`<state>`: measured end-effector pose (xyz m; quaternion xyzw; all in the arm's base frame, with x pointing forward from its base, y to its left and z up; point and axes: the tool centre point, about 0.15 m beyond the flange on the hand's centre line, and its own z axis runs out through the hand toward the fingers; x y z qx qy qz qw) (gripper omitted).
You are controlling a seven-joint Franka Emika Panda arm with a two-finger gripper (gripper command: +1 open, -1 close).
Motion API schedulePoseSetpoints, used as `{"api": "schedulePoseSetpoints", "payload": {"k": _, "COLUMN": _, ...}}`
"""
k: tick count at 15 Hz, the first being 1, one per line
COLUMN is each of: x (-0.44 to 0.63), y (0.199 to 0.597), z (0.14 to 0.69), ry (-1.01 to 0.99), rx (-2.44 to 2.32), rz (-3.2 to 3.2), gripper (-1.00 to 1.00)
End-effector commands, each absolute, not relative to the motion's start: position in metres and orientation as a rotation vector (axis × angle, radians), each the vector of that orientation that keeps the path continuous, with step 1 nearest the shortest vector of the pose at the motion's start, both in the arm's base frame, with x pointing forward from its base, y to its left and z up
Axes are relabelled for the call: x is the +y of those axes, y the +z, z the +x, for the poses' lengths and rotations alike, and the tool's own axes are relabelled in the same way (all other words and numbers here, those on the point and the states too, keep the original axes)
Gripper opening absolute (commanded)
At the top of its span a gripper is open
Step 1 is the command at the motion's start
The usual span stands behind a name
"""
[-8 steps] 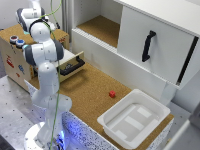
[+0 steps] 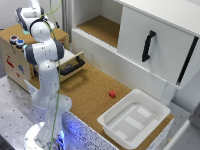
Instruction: Grasp the yellow block and rotate it right
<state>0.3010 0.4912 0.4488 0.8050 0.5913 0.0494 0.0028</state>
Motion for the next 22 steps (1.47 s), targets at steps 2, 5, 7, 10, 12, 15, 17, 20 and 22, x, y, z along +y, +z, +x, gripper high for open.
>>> {"api": "schedulePoseSetpoints", "payload": {"k": 2, "x": 0.492, "y": 0.473, "z": 0.33, "ry": 0.029, "rx": 1.734, "rz": 2.502, "gripper": -1.0}}
{"api": "schedulePoseSetpoints", "payload": {"k": 5, "x": 0.484, "y": 0.473, "z": 0.349, "ry": 0.046, "rx": 1.493, "rz": 2.734, "gripper": -1.0}}
{"api": "schedulePoseSetpoints", "payload": {"k": 7, "x": 0.485, "y": 0.468, "z": 0.356, "ry": 0.064, "rx": 1.306, "rz": 2.825, "gripper": -1.0}}
{"api": "schedulePoseSetpoints", "payload": {"k": 10, "x": 0.492, "y": 0.458, "z": 0.358, "ry": 0.04, "rx": 0.98, "rz": 2.991, "gripper": -1.0}}
{"api": "schedulePoseSetpoints", "payload": {"k": 12, "x": 0.503, "y": 0.454, "z": 0.356, "ry": 0.019, "rx": 0.766, "rz": 3.056, "gripper": -1.0}}
{"api": "schedulePoseSetpoints", "payload": {"k": 15, "x": 0.501, "y": 0.455, "z": 0.356, "ry": 0.073, "rx": 0.427, "rz": 3.13, "gripper": -1.0}}
{"api": "schedulePoseSetpoints", "payload": {"k": 17, "x": 0.494, "y": 0.454, "z": 0.355, "ry": 0.11, "rx": 0.239, "rz": 3.136, "gripper": -1.0}}
{"api": "schedulePoseSetpoints", "payload": {"k": 20, "x": 0.483, "y": 0.449, "z": 0.358, "ry": 0.115, "rx": 0.0, "rz": 3.026, "gripper": -1.0}}
{"api": "schedulePoseSetpoints", "payload": {"k": 22, "x": 0.475, "y": 0.441, "z": 0.362, "ry": 0.109, "rx": -0.059, "rz": 2.997, "gripper": -1.0}}
